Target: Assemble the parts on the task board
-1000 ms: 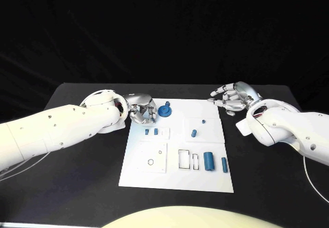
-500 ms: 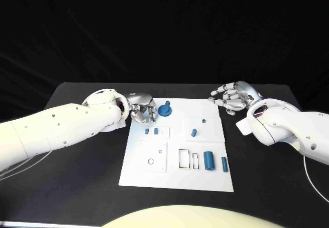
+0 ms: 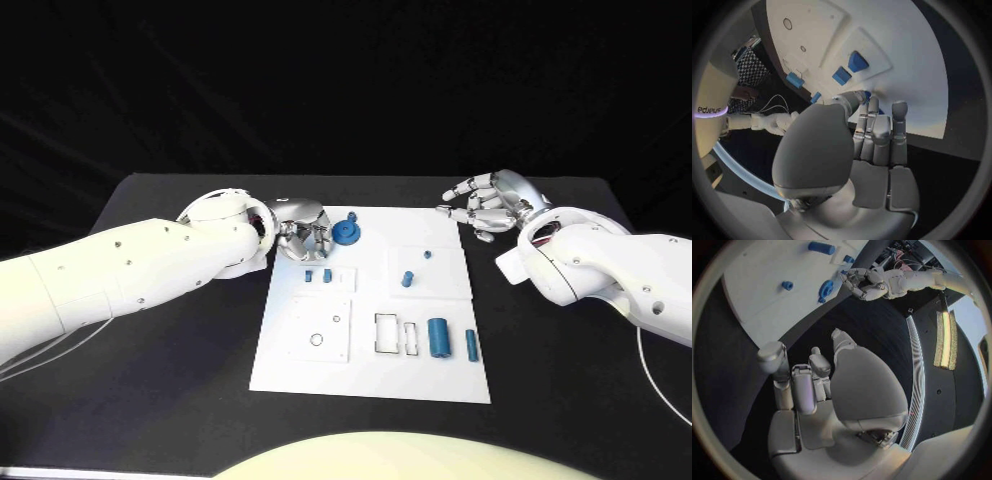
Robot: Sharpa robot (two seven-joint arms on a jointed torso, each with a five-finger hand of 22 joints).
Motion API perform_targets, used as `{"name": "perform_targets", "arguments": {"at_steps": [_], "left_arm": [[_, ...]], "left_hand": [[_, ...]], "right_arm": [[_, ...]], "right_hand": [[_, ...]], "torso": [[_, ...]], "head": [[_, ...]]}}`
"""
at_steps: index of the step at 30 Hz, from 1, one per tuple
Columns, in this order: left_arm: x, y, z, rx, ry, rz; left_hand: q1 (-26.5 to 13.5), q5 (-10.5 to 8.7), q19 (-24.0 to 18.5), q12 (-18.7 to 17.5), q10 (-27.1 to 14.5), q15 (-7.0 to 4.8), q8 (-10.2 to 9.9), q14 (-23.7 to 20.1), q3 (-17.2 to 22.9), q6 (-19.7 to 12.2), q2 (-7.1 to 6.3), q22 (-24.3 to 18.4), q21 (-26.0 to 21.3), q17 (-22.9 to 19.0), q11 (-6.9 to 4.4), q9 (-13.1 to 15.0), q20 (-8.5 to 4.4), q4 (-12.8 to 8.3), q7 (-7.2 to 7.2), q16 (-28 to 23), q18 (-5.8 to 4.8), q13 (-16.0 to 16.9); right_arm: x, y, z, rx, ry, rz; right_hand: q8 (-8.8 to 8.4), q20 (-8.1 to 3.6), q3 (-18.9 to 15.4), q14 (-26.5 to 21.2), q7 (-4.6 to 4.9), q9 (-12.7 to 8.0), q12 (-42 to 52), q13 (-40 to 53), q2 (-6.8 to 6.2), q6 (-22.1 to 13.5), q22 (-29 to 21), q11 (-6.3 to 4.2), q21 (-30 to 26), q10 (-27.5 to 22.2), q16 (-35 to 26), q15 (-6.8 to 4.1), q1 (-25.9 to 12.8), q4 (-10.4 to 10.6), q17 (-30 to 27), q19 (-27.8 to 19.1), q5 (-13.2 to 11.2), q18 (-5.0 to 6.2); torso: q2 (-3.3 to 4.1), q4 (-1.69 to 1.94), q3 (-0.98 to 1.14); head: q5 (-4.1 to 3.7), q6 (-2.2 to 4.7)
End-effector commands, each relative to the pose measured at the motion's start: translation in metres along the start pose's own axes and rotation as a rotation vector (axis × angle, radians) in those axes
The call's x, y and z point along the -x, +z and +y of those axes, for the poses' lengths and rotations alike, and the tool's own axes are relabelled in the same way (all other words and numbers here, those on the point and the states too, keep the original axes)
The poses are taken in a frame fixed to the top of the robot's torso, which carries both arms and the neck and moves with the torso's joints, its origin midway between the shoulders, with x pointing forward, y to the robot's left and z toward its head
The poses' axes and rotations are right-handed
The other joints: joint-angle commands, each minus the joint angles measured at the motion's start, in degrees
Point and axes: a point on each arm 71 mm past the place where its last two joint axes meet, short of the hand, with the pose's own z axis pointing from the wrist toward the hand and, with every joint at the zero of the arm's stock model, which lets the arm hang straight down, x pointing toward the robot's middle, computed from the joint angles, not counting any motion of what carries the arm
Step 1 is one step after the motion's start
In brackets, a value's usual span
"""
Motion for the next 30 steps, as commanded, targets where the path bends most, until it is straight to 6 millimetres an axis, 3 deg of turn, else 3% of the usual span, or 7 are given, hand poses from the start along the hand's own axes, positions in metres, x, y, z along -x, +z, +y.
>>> {"name": "perform_targets", "arguments": {"at_steps": [1,30], "left_arm": [[-0.0050,0.0010,-0.0014,-0.001,-0.001,0.041],[-0.0102,0.0021,-0.0013,0.005,0.027,0.048]], "left_hand": [[-0.24,0.01,-0.35,-0.38,0.57,0.05,-0.16,-0.14,0.00,0.49,0.09,-0.10,-0.03,0.01,0.03,0.05,-0.02,-0.34,0.05,-0.05,-0.32,-0.07],[-0.70,-0.07,-0.67,-0.55,1.11,-0.12,-0.59,-0.11,-0.77,0.67,-0.50,-0.18,-0.23,0.07,-0.18,0.30,-0.06,-0.69,-0.10,0.08,-0.29,0.48]], "right_arm": [[-0.0004,-0.0003,0.0010,0.011,-0.001,0.000],[0.0004,-0.0001,0.0001,0.009,-0.002,-0.001]], "right_hand": [[0.05,0.13,0.29,2.55,-0.05,-0.08,-0.38,-0.06,0.01,0.37,-0.07,-0.02,-0.35,-0.24,-0.31,-0.35,-0.41,-0.03,0.80,-0.37,0.18,0.35],[0.05,0.13,0.29,2.55,-0.05,-0.08,-0.38,-0.06,0.01,0.37,-0.07,-0.02,-0.35,-0.24,-0.31,-0.35,-0.41,-0.03,0.80,-0.37,0.18,0.35]], "torso": [[0.00,0.04,-0.02],[-0.01,0.05,-0.05]], "head": [[0.00,-0.05],[-0.14,-0.11]]}}
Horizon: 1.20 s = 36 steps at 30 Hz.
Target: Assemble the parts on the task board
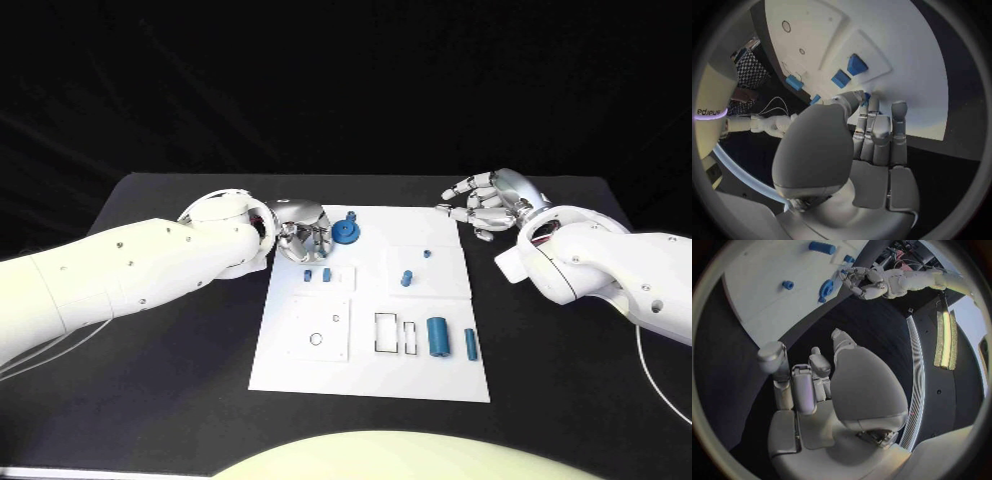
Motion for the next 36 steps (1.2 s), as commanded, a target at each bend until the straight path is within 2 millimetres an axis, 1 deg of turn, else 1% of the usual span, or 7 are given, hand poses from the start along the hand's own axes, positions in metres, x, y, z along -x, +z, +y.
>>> {"name": "perform_targets", "arguments": {"at_steps": [1,11,18,22,34,36], "left_arm": [[-0.0071,0.0003,-0.0007,0.000,0.010,0.031],[-0.0065,-0.0001,-0.0015,-0.008,0.003,0.011],[-0.0060,-0.0006,-0.0015,-0.010,-0.005,0.003],[-0.0058,-0.0010,-0.0007,-0.007,-0.009,-0.001],[-0.0061,-0.0019,0.0037,0.014,-0.010,0.006],[-0.0060,-0.0021,0.0050,0.018,-0.011,0.006]], "left_hand": [[-0.42,0.06,-0.15,-0.12,-0.08,-0.11,-0.40,0.02,-0.45,-0.11,-0.18,0.11,-0.06,0.14,0.12,0.00,0.12,-0.01,-0.07,0.18,-0.34,0.09],[-0.87,0.24,0.34,0.17,-0.19,-0.08,-1.25,0.30,-0.68,-1.12,-0.42,0.40,0.14,0.40,0.16,-0.13,0.14,0.11,0.09,0.40,-0.43,0.63],[-1.18,0.41,0.53,0.34,-0.40,-0.02,-2.09,0.41,-0.68,-2.11,-0.69,0.42,0.10,0.46,0.23,-0.29,0.17,0.23,0.27,0.47,-0.46,1.04],[-1.27,0.44,1.52,0.52,-0.42,-0.04,-2.87,1.03,-0.54,-3.10,-0.79,1.07,0.64,1.20,0.21,-0.44,0.17,0.27,0.42,0.83,-0.63,1.40],[-1.74,0.42,1.69,0.54,-0.86,-0.02,-4.67,0.98,-0.41,-5.68,-1.38,0.79,0.29,0.64,0.23,-0.84,0.17,0.57,0.62,0.64,-0.61,2.01],[-1.81,0.42,1.08,0.49,-1.03,0.01,-4.95,0.58,-0.42,-6.10,-1.55,0.19,-0.25,-0.14,0.29,-0.91,0.18,0.61,0.65,0.35,-0.46,2.09]], "right_arm": [[-0.0003,-0.0001,0.0006,0.010,-0.002,0.001],[-0.0005,0.0000,0.0001,0.009,-0.002,0.002],[-0.0004,-0.0001,-0.0002,0.008,-0.002,0.003],[-0.0002,-0.0002,-0.0006,0.007,-0.002,0.003],[0.0003,-0.0002,-0.0015,0.002,-0.003,0.003],[0.0003,-0.0002,-0.0018,0.000,-0.003,0.005]], "right_hand": [[0.05,0.13,0.29,2.55,-0.05,-0.08,-0.38,-0.06,0.01,0.37,-0.07,-0.02,-0.35,-0.24,-0.31,-0.35,-0.41,-0.03,0.82,-0.37,0.19,0.34],[0.05,0.13,0.29,2.55,-0.05,-0.08,-0.38,-0.06,0.01,0.37,-0.07,-0.02,-0.35,-0.24,-0.31,-0.35,-0.41,-0.03,0.82,-0.37,0.19,0.34],[0.06,0.11,0.48,2.54,-0.06,-0.11,-0.45,-0.20,-0.07,0.35,-0.17,-0.03,-0.61,-0.28,-0.44,-0.37,-0.44,-0.01,0.71,-0.36,0.25,0.36],[0.06,0.11,0.48,2.54,-0.06,-0.11,-0.46,-0.21,-0.07,0.34,-0.20,-0.03,-0.66,-0.28,-0.45,-0.37,-0.45,-0.01,0.69,-0.37,0.24,0.37],[0.04,0.11,0.47,2.44,-0.05,-0.12,-0.71,-0.56,-0.14,0.31,-0.60,-0.02,-1.35,-0.56,-0.68,-0.36,-0.50,-0.01,0.29,-0.66,0.24,0.50],[0.03,0.11,0.47,2.27,-0.04,-0.13,-0.93,-0.86,-0.19,0.28,-0.88,-0.02,-1.82,-0.81,-1.04,-0.36,-0.51,-0.01,-0.39,-0.87,0.23,0.58]], "torso": [[-0.01,0.01,-0.02],[-0.01,0.01,0.01],[0.00,0.00,0.00],[-0.01,-0.01,0.01],[0.01,-0.02,0.01],[0.01,0.01,0.01]], "head": [[0.03,0.07],[0.14,0.16],[0.15,0.41],[0.15,0.41],[0.16,0.37],[0.16,0.36]]}}
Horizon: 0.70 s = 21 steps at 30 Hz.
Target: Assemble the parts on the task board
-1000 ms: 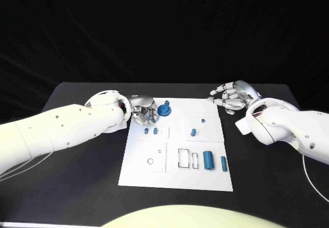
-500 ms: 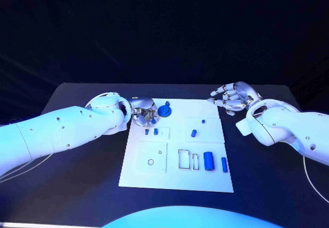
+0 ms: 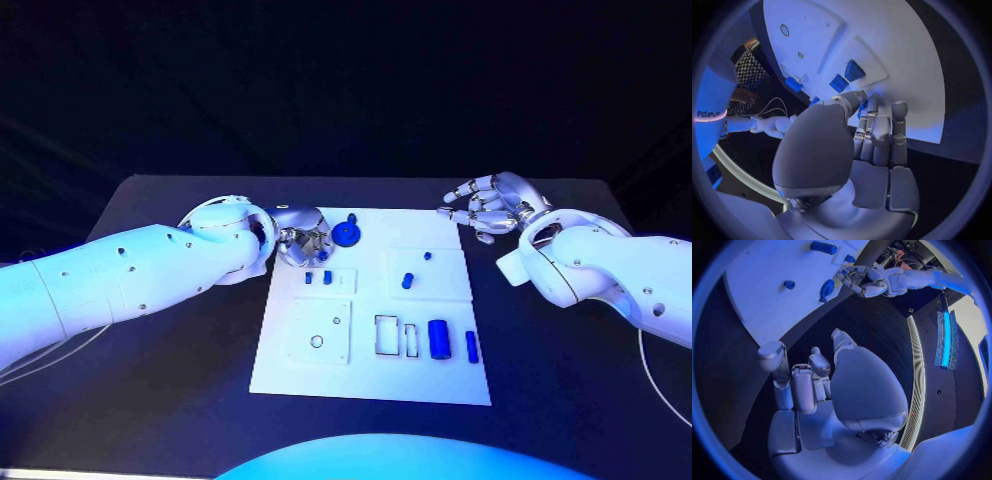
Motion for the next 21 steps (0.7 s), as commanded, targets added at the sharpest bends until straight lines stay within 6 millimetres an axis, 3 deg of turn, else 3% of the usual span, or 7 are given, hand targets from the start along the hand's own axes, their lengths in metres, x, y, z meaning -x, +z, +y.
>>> {"name": "perform_targets", "arguments": {"at_steps": [1,8,14,16,18,20,21], "left_arm": [[0.000,0.000,0.002,0.009,-0.006,0.004],[0.001,-0.002,0.009,0.028,-0.009,-0.002],[0.002,-0.004,0.018,0.050,-0.013,-0.009],[0.003,-0.006,0.022,0.059,-0.022,-0.019],[0.005,-0.008,0.027,0.072,-0.048,-0.037],[0.009,-0.011,0.034,0.090,-0.108,-0.063],[0.011,-0.013,0.038,0.098,-0.149,-0.081]], "left_hand": [[-0.55,0.16,-0.44,0.19,-0.41,0.03,-0.57,-0.13,0.03,-0.57,-0.31,-0.56,-0.75,-0.68,0.11,-0.13,-0.08,0.40,0.12,-0.26,-0.43,0.14],[-0.86,0.12,-0.67,0.08,-0.96,0.05,-2.18,-0.31,-0.12,-3.37,-0.76,-0.91,-1.28,-0.81,0.09,-0.61,0.00,0.76,-0.48,-0.30,-0.39,0.57],[-0.93,0.16,-1.12,-0.30,-2.27,0.30,-2.25,-0.66,-0.28,-3.57,-0.79,-1.41,-1.82,-1.38,0.45,-0.57,0.08,0.97,-0.50,-0.46,-0.30,0.68],[-0.87,0.20,-1.83,-0.63,-3.52,0.65,-1.85,-1.40,-0.22,-2.88,-0.70,-2.08,-2.49,-2.63,0.91,-0.37,0.25,1.08,-0.20,-0.92,-0.16,0.70],[-0.20,0.22,-2.05,-0.54,-4.14,0.85,-0.46,-1.82,0.37,-0.56,-0.03,-2.32,-2.75,-3.33,1.14,0.21,0.43,0.84,0.41,-1.16,-0.06,0.87],[1.55,0.31,-1.19,0.11,-3.76,0.95,0.68,-1.57,1.90,1.27,0.74,-1.33,-1.63,-3.03,1.35,0.60,0.40,-0.56,0.83,-1.00,-0.16,1.22],[1.78,0.31,-1.03,0.36,-3.54,0.91,0.84,-1.49,2.30,1.56,0.85,-1.02,-1.25,-3.01,1.30,0.62,0.37,-0.91,0.77,-0.96,-0.18,1.35]], "right_arm": [[0.000,0.000,0.000,0.004,-0.003,0.008],[0.000,0.001,-0.001,0.000,-0.005,0.014],[-0.001,0.002,-0.003,0.010,-0.047,0.047],[-0.002,0.003,-0.003,0.025,-0.086,0.062],[-0.002,0.004,-0.002,0.043,-0.133,0.081],[-0.004,0.005,-0.002,0.068,-0.197,0.106],[-0.006,0.005,-0.001,0.082,-0.232,0.118]], "right_hand": [[-0.01,-0.10,0.51,2.02,-0.02,-0.10,-0.54,-0.54,-0.26,0.20,-0.84,-0.02,-1.57,-0.86,-0.91,-0.35,-0.53,-0.02,-1.16,-1.07,0.25,0.75],[0.03,-0.23,1.53,0.15,-0.12,-0.19,-14.91,-18.19,-0.76,-0.15,-6.41,-0.14,-11.12,-12.32,-6.25,-0.51,-0.64,0.01,-7.98,-4.19,0.28,2.13],[0.39,-0.37,4.52,-0.06,-0.08,-0.13,-25.64,-27.86,-2.00,0.17,-7.44,-0.16,-13.44,-13.13,-8.87,-0.60,2.40,-0.19,-10.82,-3.62,-0.01,2.20],[0.32,-0.56,8.18,0.29,0.06,-0.24,-30.44,-31.68,-2.51,0.69,-6.58,-0.14,-12.30,-13.38,-8.45,-0.70,6.61,-0.98,-10.21,-2.89,-0.63,1.98],[-0.02,-0.55,13.46,0.49,0.22,-0.58,-36.58,-37.11,-4.73,2.02,-5.47,-0.04,-11.30,-11.06,-8.21,-0.65,8.93,-0.76,-9.82,-2.43,-0.97,1.77],[-0.19,-0.66,18.18,0.71,0.04,-0.82,-42.22,-41.66,-6.35,4.15,-4.18,0.12,-10.15,-8.96,-7.82,-0.61,9.38,-1.05,-9.26,-2.22,-1.16,1.67],[-0.71,-0.74,21.14,0.83,0.03,-1.14,-46.28,-45.01,-7.91,5.38,-3.01,0.28,-9.15,-6.58,-7.53,-0.62,8.74,-1.89,-8.90,-2.15,-1.48,1.57]], "torso": [[0.01,0.01,0.01],[0.00,0.02,-0.02],[-0.01,-0.03,-0.05],[-0.03,-0.08,-0.06],[-0.04,-0.07,-0.04],[-0.03,-0.11,-0.03],[0.00,-0.11,0.00]], "head": [[0.01,-0.03],[-0.02,-0.03],[-0.09,0.10],[-0.14,0.18],[-0.22,0.30],[-0.53,0.56],[-0.86,0.68]]}}
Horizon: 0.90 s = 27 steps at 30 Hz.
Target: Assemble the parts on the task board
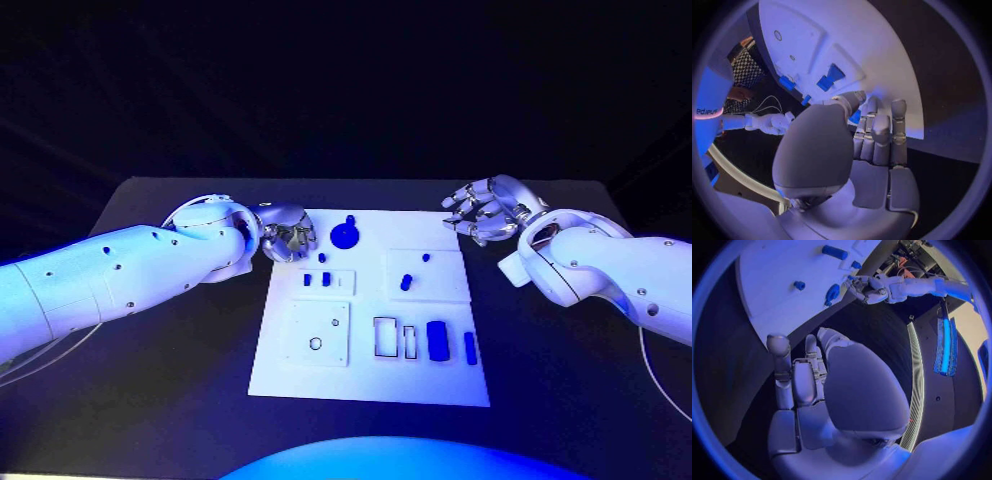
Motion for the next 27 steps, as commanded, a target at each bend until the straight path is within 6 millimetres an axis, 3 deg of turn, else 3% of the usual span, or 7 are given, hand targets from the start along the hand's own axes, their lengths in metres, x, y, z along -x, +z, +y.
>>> {"name": "perform_targets", "arguments": {"at_steps": [1,3,5,8,12,17,27], "left_arm": [[0.007,-0.005,0.014,0.033,-0.168,-0.067],[0.012,-0.010,0.021,0.042,-0.267,-0.108],[0.017,-0.016,0.028,0.045,-0.398,-0.156],[0.023,-0.025,0.037,0.040,-0.632,-0.213],[0.025,-0.036,0.044,0.013,-0.951,-0.236],[0.027,-0.046,0.039,-0.078,-1.145,-0.225],[0.027,-0.054,0.023,-0.160,-1.210,-0.202]], "left_hand": [[0.95,0.29,0.29,0.98,0.69,-0.15,0.67,-0.24,1.21,1.22,0.32,0.44,0.63,-0.38,-0.03,0.20,-0.07,-0.83,0.09,-0.35,-0.10,0.44],[0.61,0.25,-3.75,1.16,0.48,-0.11,1.08,-3.15,1.76,1.99,0.21,-2.33,-1.75,-5.20,0.04,0.28,-0.09,-1.30,0.09,-2.66,0.75,0.58],[-0.08,0.17,-5.42,1.17,-0.08,0.14,1.14,-8.29,2.27,2.05,0.03,-2.28,-2.34,-12.71,0.34,0.21,0.09,-1.73,0.33,-6.95,0.68,0.63],[-1.00,0.12,-7.73,0.99,-1.22,0.55,1.10,-13.73,2.49,1.71,-0.02,-2.67,-3.81,-19.33,0.73,0.12,0.57,-2.06,0.55,-12.02,0.61,0.50],[-0.96,0.24,-9.37,1.15,-1.98,0.90,1.08,-15.88,2.77,1.12,0.53,-3.02,-5.03,-21.27,1.10,0.03,0.94,-3.04,0.93,-15.49,0.66,0.28],[-2.59,0.25,-9.85,1.33,-2.60,1.25,1.09,-16.02,1.21,0.60,0.60,-3.71,-6.26,-21.86,1.33,0.03,1.41,-2.75,1.08,-16.29,0.60,0.18],[-3.00,0.27,-9.90,1.24,-3.24,1.43,0.96,-16.33,0.49,0.00,0.68,-4.35,-7.24,-22.04,1.51,-0.02,1.66,-2.73,1.20,-16.54,0.63,0.02]], "right_arm": [[-0.008,0.000,0.005,0.083,-0.196,0.095],[-0.011,0.000,0.008,0.113,-0.269,0.113],[-0.015,0.000,0.011,0.144,-0.353,0.128],[-0.020,0.000,0.014,0.165,-0.462,0.149],[-0.026,0.002,0.018,0.183,-0.569,0.159],[-0.037,0.002,0.020,0.202,-0.658,0.171],[-0.052,0.001,0.020,0.208,-0.718,0.196]], "right_hand": [[-0.91,0.09,5.17,0.93,0.42,-0.45,-6.72,-5.38,-2.11,2.44,1.91,0.16,1.76,3.22,0.59,-0.02,-0.55,-1.46,0.54,0.50,-0.42,-0.34],[-2.06,0.21,7.49,1.08,0.33,-0.87,-10.77,-8.47,-2.91,3.21,3.26,0.42,3.02,4.48,1.03,0.14,-1.56,-3.09,1.09,0.61,-1.15,-0.49],[-2.48,0.29,8.21,1.17,0.43,-0.98,-12.80,-9.91,-3.11,3.56,3.86,0.56,3.64,4.02,1.29,0.38,-2.16,-3.76,1.40,0.72,-1.96,-0.59],[-3.19,0.39,8.10,1.32,0.24,-1.16,-15.21,-11.69,-3.56,3.48,4.37,0.75,4.10,3.01,1.66,0.66,-3.64,-4.33,1.83,0.80,-3.02,-0.66],[-3.86,0.81,6.64,1.51,0.17,-1.29,-17.39,-13.48,-3.67,3.52,5.24,1.18,5.38,1.74,2.30,0.91,-5.07,-5.54,2.65,1.46,-3.54,-0.94],[-4.14,0.86,5.81,2.20,0.01,-1.30,-17.71,-14.09,-3.59,3.82,6.76,1.07,8.13,2.32,4.06,0.91,-5.54,-6.31,5.08,2.84,-4.31,-1.39],[-4.04,0.86,5.39,2.42,0.00,-1.20,-17.71,-14.34,-3.57,4.52,7.52,1.02,9.43,2.98,4.72,0.90,-5.84,-6.70,5.89,3.50,-4.55,-1.62]], "torso": [[0.00,-0.07,0.07],[0.01,-0.01,0.13],[0.00,-0.05,0.12],[-0.01,-0.07,0.06],[0.01,-0.01,0.06],[0.04,0.10,-0.12],[0.01,0.13,-0.17]], "head": [[-0.79,0.41],[-1.30,0.57],[-1.71,0.82],[-2.33,1.03],[-3.22,1.38],[-4.92,1.63],[-5.57,1.43]]}}
